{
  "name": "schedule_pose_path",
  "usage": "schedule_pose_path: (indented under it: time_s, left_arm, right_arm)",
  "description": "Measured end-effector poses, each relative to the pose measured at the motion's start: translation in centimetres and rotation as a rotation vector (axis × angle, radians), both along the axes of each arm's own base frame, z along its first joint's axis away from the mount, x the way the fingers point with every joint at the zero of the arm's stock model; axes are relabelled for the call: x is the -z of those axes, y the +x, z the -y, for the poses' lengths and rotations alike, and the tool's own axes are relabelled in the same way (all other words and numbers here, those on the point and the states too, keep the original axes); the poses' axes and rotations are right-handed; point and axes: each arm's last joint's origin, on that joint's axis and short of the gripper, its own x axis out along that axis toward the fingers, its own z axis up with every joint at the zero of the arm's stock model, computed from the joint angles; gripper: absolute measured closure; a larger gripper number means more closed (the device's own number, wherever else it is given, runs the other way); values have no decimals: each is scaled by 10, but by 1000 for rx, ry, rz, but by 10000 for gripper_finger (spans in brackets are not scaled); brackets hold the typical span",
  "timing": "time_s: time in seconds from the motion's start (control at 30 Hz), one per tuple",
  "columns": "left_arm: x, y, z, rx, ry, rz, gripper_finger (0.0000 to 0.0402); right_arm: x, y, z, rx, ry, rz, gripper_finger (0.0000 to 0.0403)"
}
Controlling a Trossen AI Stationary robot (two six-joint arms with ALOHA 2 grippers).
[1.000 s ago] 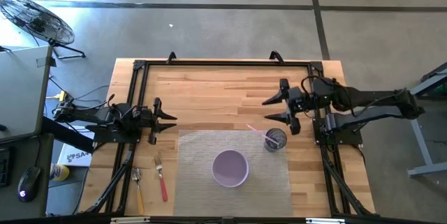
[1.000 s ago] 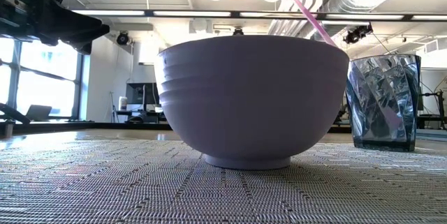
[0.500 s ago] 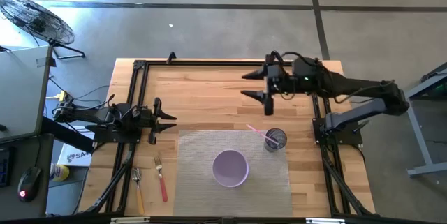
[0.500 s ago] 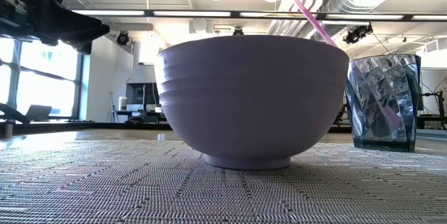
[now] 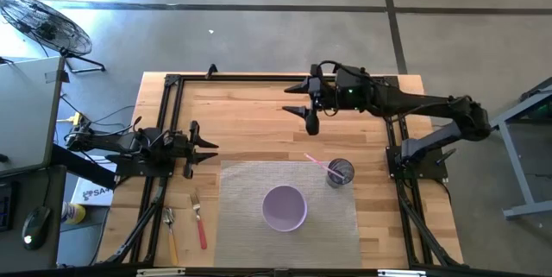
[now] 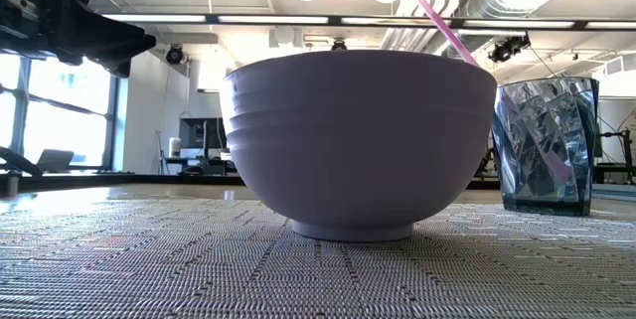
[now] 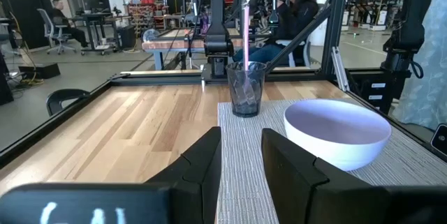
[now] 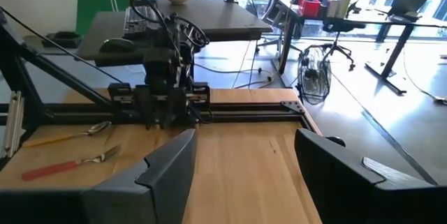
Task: Pick & Place Utensil
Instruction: Put the red fork into the purple bowl on the gray mat
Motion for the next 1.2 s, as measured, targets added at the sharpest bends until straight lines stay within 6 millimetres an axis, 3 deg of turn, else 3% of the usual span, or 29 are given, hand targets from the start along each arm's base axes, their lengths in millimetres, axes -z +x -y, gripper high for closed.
schedule_pose_path:
  time_s: [0.4, 0.57, 0.83, 1.2]
  left_arm:
    - [-6, 0, -1, -22, -185, 59, 300]
    - [-9, 2, 3, 110, -240, 67, 300]
    - [-33, 8, 9, 281, -264, 47, 300]
    - [-51, 38, 27, 449, -276, -51, 300]
  right_arm:
    - [0, 0, -1, -3, -17, -3, 174]
    - [0, 1, -4, -15, -30, -9, 183]
    - [3, 3, -27, -73, -91, -36, 191]
    - [6, 3, -56, -79, -152, -80, 193]
